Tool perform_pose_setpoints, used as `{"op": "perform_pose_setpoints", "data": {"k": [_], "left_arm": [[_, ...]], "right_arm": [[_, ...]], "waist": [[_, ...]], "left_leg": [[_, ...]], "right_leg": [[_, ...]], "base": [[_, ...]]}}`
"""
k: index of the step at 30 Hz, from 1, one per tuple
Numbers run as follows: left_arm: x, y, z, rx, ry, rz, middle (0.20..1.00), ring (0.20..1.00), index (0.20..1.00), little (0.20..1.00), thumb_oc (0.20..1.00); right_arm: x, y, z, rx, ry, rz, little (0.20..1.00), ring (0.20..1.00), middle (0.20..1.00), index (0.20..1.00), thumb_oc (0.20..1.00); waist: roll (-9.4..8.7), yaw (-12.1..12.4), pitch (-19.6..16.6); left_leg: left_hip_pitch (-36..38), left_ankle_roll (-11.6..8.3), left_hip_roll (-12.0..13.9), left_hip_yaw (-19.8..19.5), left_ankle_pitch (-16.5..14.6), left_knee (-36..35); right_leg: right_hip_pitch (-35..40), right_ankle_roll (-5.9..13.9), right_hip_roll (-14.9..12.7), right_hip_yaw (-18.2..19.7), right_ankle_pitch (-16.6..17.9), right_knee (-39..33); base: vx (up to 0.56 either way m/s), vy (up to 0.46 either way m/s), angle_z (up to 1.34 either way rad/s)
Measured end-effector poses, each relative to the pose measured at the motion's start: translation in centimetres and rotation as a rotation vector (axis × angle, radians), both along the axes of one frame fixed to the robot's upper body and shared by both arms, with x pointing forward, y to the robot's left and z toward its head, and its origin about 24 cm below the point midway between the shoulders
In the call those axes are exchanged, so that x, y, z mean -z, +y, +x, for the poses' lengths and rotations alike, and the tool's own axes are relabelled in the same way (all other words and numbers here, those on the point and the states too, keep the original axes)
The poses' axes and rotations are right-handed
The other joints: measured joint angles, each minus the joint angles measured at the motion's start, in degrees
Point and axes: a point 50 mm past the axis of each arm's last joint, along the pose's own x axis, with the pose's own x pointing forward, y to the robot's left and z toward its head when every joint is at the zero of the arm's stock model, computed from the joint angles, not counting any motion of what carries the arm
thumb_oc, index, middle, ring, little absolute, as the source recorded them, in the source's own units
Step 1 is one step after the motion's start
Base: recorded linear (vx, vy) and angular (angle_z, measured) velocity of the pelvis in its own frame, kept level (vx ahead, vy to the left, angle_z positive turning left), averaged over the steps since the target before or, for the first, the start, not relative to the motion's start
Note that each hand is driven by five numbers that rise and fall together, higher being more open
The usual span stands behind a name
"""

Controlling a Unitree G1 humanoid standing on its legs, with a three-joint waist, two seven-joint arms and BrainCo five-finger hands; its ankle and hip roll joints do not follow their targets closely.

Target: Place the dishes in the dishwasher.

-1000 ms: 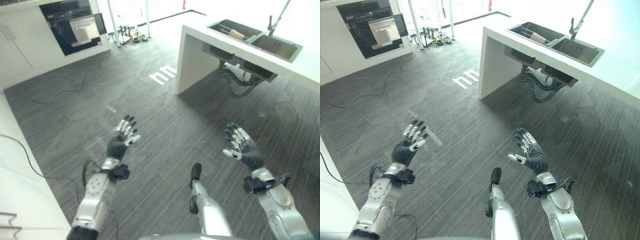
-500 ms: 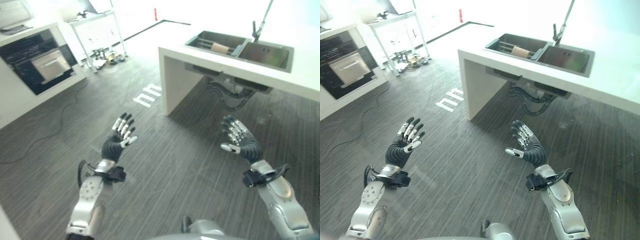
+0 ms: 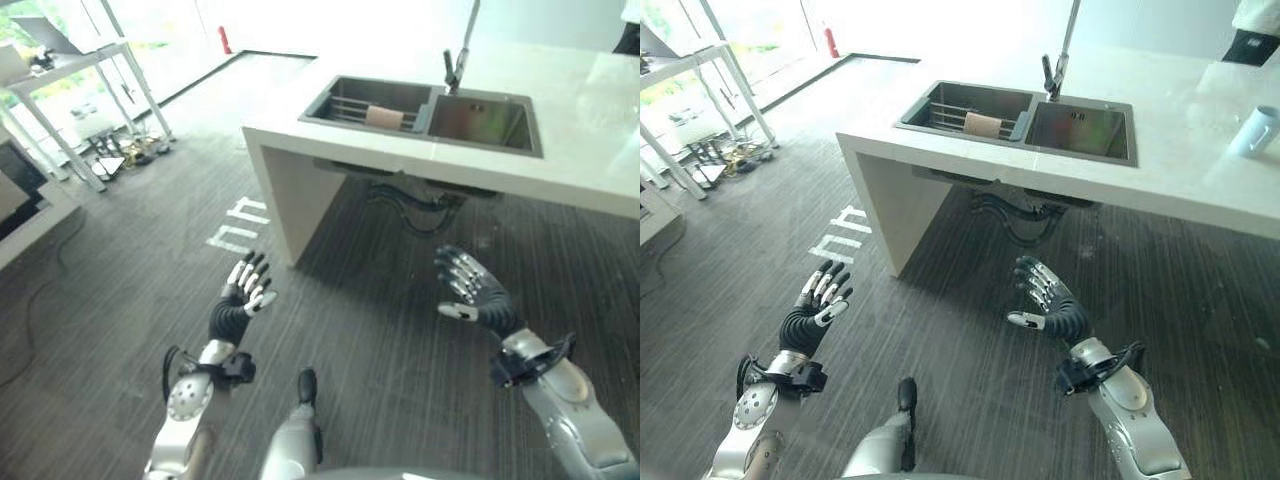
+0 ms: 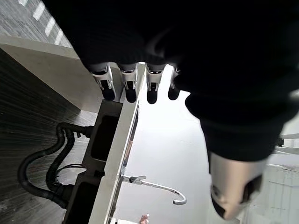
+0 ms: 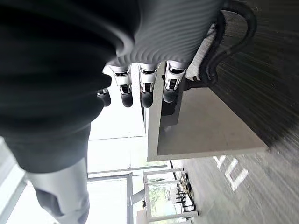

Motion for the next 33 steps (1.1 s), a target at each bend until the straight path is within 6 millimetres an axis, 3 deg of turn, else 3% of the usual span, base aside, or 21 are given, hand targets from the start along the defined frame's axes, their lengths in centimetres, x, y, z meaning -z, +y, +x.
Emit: {"op": "perform_pose_setpoints", "data": {"k": [1, 5, 7, 8, 9, 11, 14, 18, 19, 20, 21, 22, 23, 24, 25, 26, 28, 30, 33], "left_arm": [[-0.5, -0.1, 0.5, 0.004, -0.021, 0.003, 1.000, 1.000, 1.000, 1.000, 1.000], [-2.8, -0.3, 1.5, 0.030, -0.108, 0.021, 1.000, 1.000, 1.000, 1.000, 1.000], [-3.4, -0.3, 1.7, 0.042, -0.129, 0.027, 1.000, 1.000, 1.000, 1.000, 1.000], [-3.3, -0.3, 1.8, 0.042, -0.120, 0.024, 1.000, 1.000, 1.000, 1.000, 1.000], [-3.3, -0.3, 1.8, 0.049, -0.117, 0.027, 1.000, 1.000, 1.000, 1.000, 1.000], [-3.0, -0.1, 1.8, 0.052, -0.095, 0.029, 1.000, 1.000, 1.000, 1.000, 1.000], [-2.8, -0.1, 1.6, 0.062, -0.084, 0.032, 1.000, 1.000, 1.000, 1.000, 1.000], [-2.6, -0.3, 1.5, 0.079, -0.082, 0.030, 1.000, 1.000, 1.000, 1.000, 1.000], [-2.6, -0.4, 1.4, 0.085, -0.079, 0.030, 1.000, 1.000, 1.000, 1.000, 1.000], [-2.5, -0.5, 1.4, 0.088, -0.077, 0.032, 1.000, 1.000, 1.000, 1.000, 1.000], [-2.1, -0.7, 1.1, 0.094, -0.061, 0.034, 1.000, 1.000, 1.000, 1.000, 1.000], [-1.6, -1.0, 0.8, 0.106, -0.040, 0.058, 1.000, 1.000, 1.000, 1.000, 1.000], [-1.4, -1.1, 0.7, 0.107, -0.031, 0.062, 1.000, 1.000, 1.000, 1.000, 1.000], [-1.5, -0.8, 0.7, 0.100, -0.028, 0.072, 1.000, 1.000, 1.000, 1.000, 1.000], [-1.6, -0.4, 0.9, 0.088, -0.029, 0.085, 1.000, 1.000, 1.000, 1.000, 1.000], [-1.9, 0.2, 1.0, 0.063, -0.033, 0.098, 1.000, 1.000, 1.000, 1.000, 1.000], [-1.9, 0.5, 0.9, 0.039, -0.032, 0.101, 1.000, 1.000, 1.000, 1.000, 1.000], [-1.6, 0.2, 0.8, 0.036, -0.019, 0.087, 1.000, 1.000, 1.000, 1.000, 1.000], [-1.6, -0.2, 0.7, 0.044, -0.020, 0.082, 1.000, 1.000, 1.000, 1.000, 1.000]], "right_arm": [[-0.1, 0.1, 0.0, 0.000, -0.006, 0.012, 1.000, 1.000, 1.000, 1.000, 1.000], [-1.5, 1.0, -0.1, -0.003, -0.076, 0.074, 1.000, 1.000, 1.000, 1.000, 1.000], [-1.9, 1.7, 0.2, -0.009, -0.098, 0.094, 1.000, 1.000, 1.000, 1.000, 1.000], [-1.9, 1.7, 0.3, 0.001, -0.102, 0.091, 1.000, 1.000, 1.000, 1.000, 1.000], [-2.0, 1.6, 0.4, 0.014, -0.106, 0.092, 1.000, 1.000, 1.000, 1.000, 1.000], [-2.0, 1.6, 0.4, 0.037, -0.111, 0.118, 1.000, 1.000, 1.000, 1.000, 1.000], [-2.0, 1.5, 0.4, 0.043, -0.109, 0.117, 1.000, 1.000, 1.000, 1.000, 1.000], [-1.6, 1.5, 0.1, 0.050, -0.096, 0.106, 1.000, 1.000, 1.000, 1.000, 1.000], [-1.6, 1.6, 0.1, 0.052, -0.095, 0.109, 1.000, 1.000, 1.000, 1.000, 1.000], [-1.5, 1.8, 0.1, 0.047, -0.094, 0.115, 1.000, 1.000, 1.000, 1.000, 1.000], [-1.3, 2.0, 0.0, 0.044, -0.084, 0.120, 1.000, 1.000, 1.000, 1.000, 1.000], [-1.1, 2.3, -0.1, 0.031, -0.077, 0.123, 1.000, 1.000, 1.000, 1.000, 1.000], [-1.2, 2.7, 0.0, 0.011, -0.078, 0.123, 1.000, 1.000, 1.000, 1.000, 1.000], [-1.2, 3.1, 0.0, -0.020, -0.078, 0.103, 1.000, 1.000, 1.000, 1.000, 1.000], [-1.1, 2.9, -0.1, -0.031, -0.070, 0.078, 1.000, 1.000, 1.000, 1.000, 1.000], [-0.7, 2.3, -0.4, -0.026, -0.052, 0.057, 1.000, 1.000, 1.000, 1.000, 1.000], [-0.3, 2.2, -0.7, -0.028, -0.030, 0.062, 1.000, 1.000, 1.000, 1.000, 1.000], [-0.4, 2.3, -0.7, -0.045, -0.034, 0.063, 1.000, 1.000, 1.000, 1.000, 1.000], [-1.0, 2.5, -0.7, -0.069, -0.059, 0.063, 1.000, 1.000, 1.000, 1.000, 1.000]], "waist": [[-0.77, 0.2, 0.0], [-1.09, 1.8, -0.2], [-1.11, 3.8, -0.4], [-1.17, 3.6, -0.4], [-0.91, 3.5, -0.5], [-1.12, 3.6, -0.6], [-1.07, 3.8, -1.1], [-1.19, 3.0, -2.1], [-1.02, 3.2, -2.1], [-0.67, 3.1, -2.0], [-0.03, 2.5, -1.9], [0.90, 2.2, -2.1], [1.53, 1.6, -2.0], [1.14, 1.3, -2.0], [1.11, 1.2, -2.0], [0.47, 0.6, -2.1], [-1.05, -0.2, -1.9], [-1.42, -0.2, -1.6], [-1.37, -0.3, -1.8]], "left_leg": [[0.6, 0.01, -0.6, 1.6, 0.0, -0.1], [4.3, 1.04, -3.9, 3.4, 0.7, -0.5], [5.1, 2.80, -6.1, 2.8, 1.7, -0.3], [5.6, 3.29, -7.1, 2.8, 1.4, -0.3], [5.9, 4.34, -7.9, 2.3, 0.9, -0.3], [7.8, 8.21, -8.9, 1.1, -0.5, -0.9], [11.1, 10.05, -8.9, 1.0, 0.3, -4.5], [12.5, 10.12, -8.8, 0.6, 0.2, -5.5], [12.5, 9.66, -8.7, 1.1, 0.5, -5.0], [12.5, 9.76, -8.6, 1.4, -0.7, -4.0], [14.3, 10.11, -7.4, 1.0, -1.7, -4.9], [15.7, 10.38, -6.6, 1.8, -1.9, -5.5], [16.5, 10.16, -6.1, 2.5, -2.0, -6.4], [17.2, 8.64, -6.1, 3.7, -2.4, -7.1], [17.3, 7.70, -6.4, 4.3, -2.1, -7.5], [18.0, 6.55, -6.8, 4.3, -2.9, -7.4], [20.0, 6.04, -7.7, 4.3, -3.8, -7.4], [22.3, 5.88, -7.7, 4.6, -4.6, -7.2], [26.2, 3.42, -5.2, 3.0, -6.2, -8.0]], "right_leg": [[-1.0, 0.50, -0.9, -0.3, 0.2, 2.8], [-1.6, 4.59, -4.5, -3.1, 1.2, 8.3], [-3.8, 4.76, -4.8, -4.8, 1.4, 5.9], [-3.8, 4.62, -5.5, -7.6, 1.6, 6.9], [-4.2, 5.30, -6.0, -7.6, 2.7, 8.4], [-5.9, 6.50, -6.1, -7.4, 3.5, 12.0], [-9.8, 8.45, -6.8, -7.3, 2.3, 17.4], [-14.5, 9.47, -6.7, -7.0, 3.7, 27.3], [-15.6, 10.24, -6.3, -6.8, 4.9, 30.0], [-20.5, 11.74, -6.0, -5.5, 7.9, 38.4], [-28.2, 11.84, -6.4, -5.5, 16.8, 51.8], [-35.5, 11.30, -7.1, -6.6, 13.3, 59.3], [-39.9, 10.90, -7.6, -8.7, 10.2, 57.9], [-43.6, 9.14, -9.2, -12.5, 7.3, 49.1], [-44.3, 7.80, -10.0, -15.4, 6.7, 39.1], [-42.6, 7.58, -10.0, -18.2, 8.6, 20.3], [-39.9, 7.84, -10.3, -18.7, 12.9, 5.4], [-36.7, 7.31, -11.8, -20.1, 18.9, -0.1], [-29.1, 7.94, -10.7, -18.4, 22.2, -0.7]], "base": [[0.29, 0.150, 0.09], [0.26, 0.141, -0.10], [0.22, 0.140, -0.34], [0.22, 0.152, 0.07], [0.26, 0.180, 0.21], [0.27, 0.222, 0.21], [0.17, 0.191, -0.02], [0.12, 0.195, 0.04], [0.14, 0.227, -0.09], [0.12, 0.175, -0.16], [0.13, 0.084, -0.20], [0.20, -0.044, -0.23], [0.23, -0.152, -0.37], [0.24, -0.264, -0.39], [0.20, -0.302, -0.29], [0.23, -0.363, -0.11], [0.21, -0.299, -0.01], [0.20, -0.230, -0.09], [0.21, -0.308, 0.15]]}}
